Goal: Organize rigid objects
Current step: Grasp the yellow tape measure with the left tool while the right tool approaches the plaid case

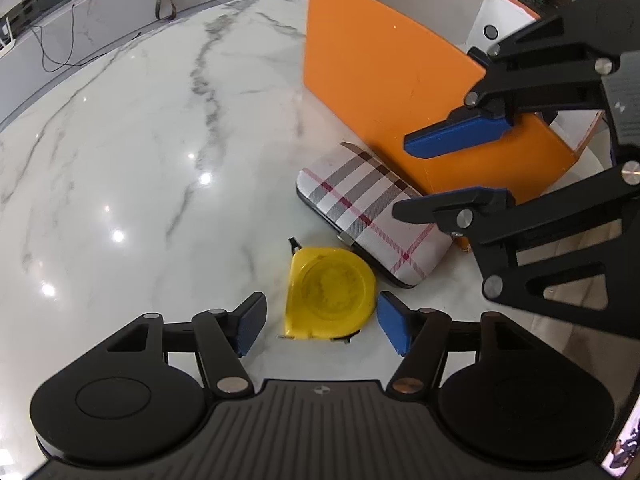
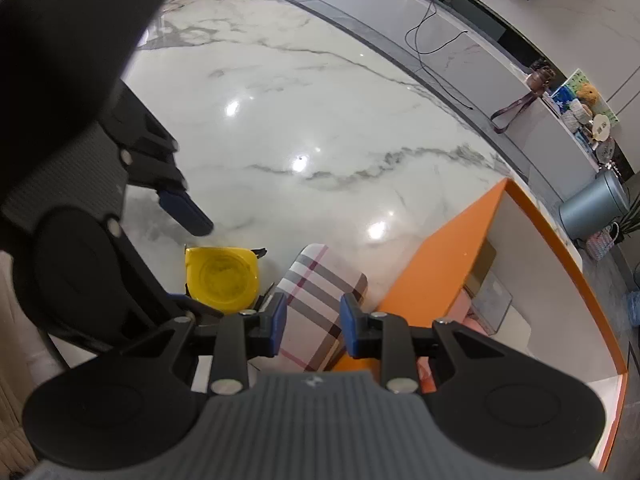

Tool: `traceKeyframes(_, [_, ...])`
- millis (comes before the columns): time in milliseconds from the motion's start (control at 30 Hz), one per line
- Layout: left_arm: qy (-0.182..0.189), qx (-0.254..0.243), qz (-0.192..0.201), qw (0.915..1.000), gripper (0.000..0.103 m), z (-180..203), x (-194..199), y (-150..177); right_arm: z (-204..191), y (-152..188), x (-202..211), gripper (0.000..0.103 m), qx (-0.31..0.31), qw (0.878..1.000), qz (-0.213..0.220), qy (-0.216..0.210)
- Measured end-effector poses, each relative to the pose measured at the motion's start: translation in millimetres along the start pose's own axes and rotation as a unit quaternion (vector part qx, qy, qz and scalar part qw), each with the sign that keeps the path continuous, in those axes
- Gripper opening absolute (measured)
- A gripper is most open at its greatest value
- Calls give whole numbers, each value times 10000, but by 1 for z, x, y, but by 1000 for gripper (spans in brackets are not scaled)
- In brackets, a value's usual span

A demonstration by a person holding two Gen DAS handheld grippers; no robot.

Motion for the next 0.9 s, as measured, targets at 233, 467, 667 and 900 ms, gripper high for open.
traceKeyframes(233, [-38, -356, 154, 9992, 57, 12, -9, 0, 1, -2, -5, 28, 178, 9998, -43, -48])
traceKeyframes(467, [-257, -166, 56, 9995, 57, 5, -2, 8, 1, -5, -10, 29, 190, 9998, -86, 54])
traceKeyframes(667, [-725, 531, -33, 9959, 57, -26, 9, 16, 0, -6, -12, 29, 164, 9996, -159, 175])
traceKeyframes(900, [-988, 1573, 375, 9819, 57, -61, 32, 19, -7, -5, -14, 30, 346, 9986, -240, 314])
Point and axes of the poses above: each gripper's, at about its wrist camera, not at the fingertips, and x roughly against the way its jaws point, z to its right, y to its underside, the point moved 5 cm from there along -x, roughly the way its jaws point, and after that the axes turned 8 degrees about z, right-handed, at the moved point
